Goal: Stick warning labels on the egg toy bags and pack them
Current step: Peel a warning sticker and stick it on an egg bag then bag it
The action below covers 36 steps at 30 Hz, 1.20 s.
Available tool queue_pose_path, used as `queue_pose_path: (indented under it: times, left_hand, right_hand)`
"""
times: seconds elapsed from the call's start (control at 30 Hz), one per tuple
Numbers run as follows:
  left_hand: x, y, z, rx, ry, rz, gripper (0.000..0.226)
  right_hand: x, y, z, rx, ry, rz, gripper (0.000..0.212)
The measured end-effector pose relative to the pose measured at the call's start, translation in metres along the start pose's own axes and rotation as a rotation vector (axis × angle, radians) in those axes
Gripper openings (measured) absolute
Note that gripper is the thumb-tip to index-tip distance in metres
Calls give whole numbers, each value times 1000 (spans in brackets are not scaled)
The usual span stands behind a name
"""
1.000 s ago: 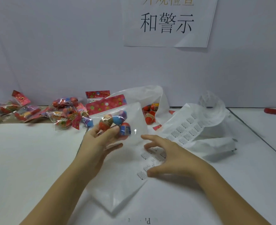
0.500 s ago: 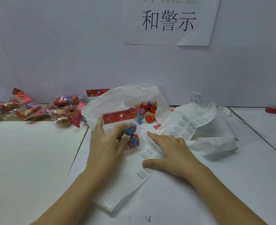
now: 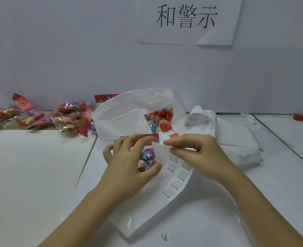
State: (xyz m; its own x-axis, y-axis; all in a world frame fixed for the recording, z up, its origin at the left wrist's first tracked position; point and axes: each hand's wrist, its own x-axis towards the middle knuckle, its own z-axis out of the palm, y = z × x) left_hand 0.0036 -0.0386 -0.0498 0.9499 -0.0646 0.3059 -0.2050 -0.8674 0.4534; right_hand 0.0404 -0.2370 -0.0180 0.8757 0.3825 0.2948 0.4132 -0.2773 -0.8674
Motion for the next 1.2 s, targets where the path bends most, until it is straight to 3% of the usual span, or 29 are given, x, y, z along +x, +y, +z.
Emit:
queue_pose_path:
  times: [0.13,0.27,0.33,0.37,0.43,0.5,0.57,0.6,0.67,0.77,0.83,1.0,1.2]
  left_hand:
    - [3,-4,2,-19,-48,-15,45]
    - [3,3,-4,-367,-20,-54,24]
    - [2,7,-9,-550,-82,-128,43]
    - [2,6,-9,-626,-116,-147,47]
    - [3,5,-9,-713,-116,-179,38]
    - [6,3,-6,-769,-13,-238,17]
    - [8,1,-4,-830,97,-320,16]
    - [9,0,-4,-867,129,-350,20]
    - [11,-1,-6,-973,142,-386,22]
    - [12,2,-10,-1073,87,-423,35]
    - [12,3,-12,-1095,38,-431,43]
    - [9,8,-18,-1196,-10,-432,59]
    - [5,16,-17,-1279,17,-404,69]
  right_hand:
    - [-1,-8,1,151,88,-107,28]
    - [-3,-9,2,179,80,-153,21]
    - [-4,-11,7,172,94,-162,21]
    - [-4,-12,10,110,127,-187,21]
    - [-5,-8,16,-274,306,-367,26]
    - [-7,-5,24,-647,540,-568,34]
    - [-12,-8,37,-773,640,-666,31]
    - [-15,-10,45,-795,617,-667,25]
    - [-18,-14,57,-802,486,-503,21]
    - [-17,-12,60,-726,309,-144,44]
    - [-17,-7,56,-658,284,-45,51]
    - [-16,-4,61,-577,360,-72,60]
    - [-14,2,59,-445,439,-184,42]
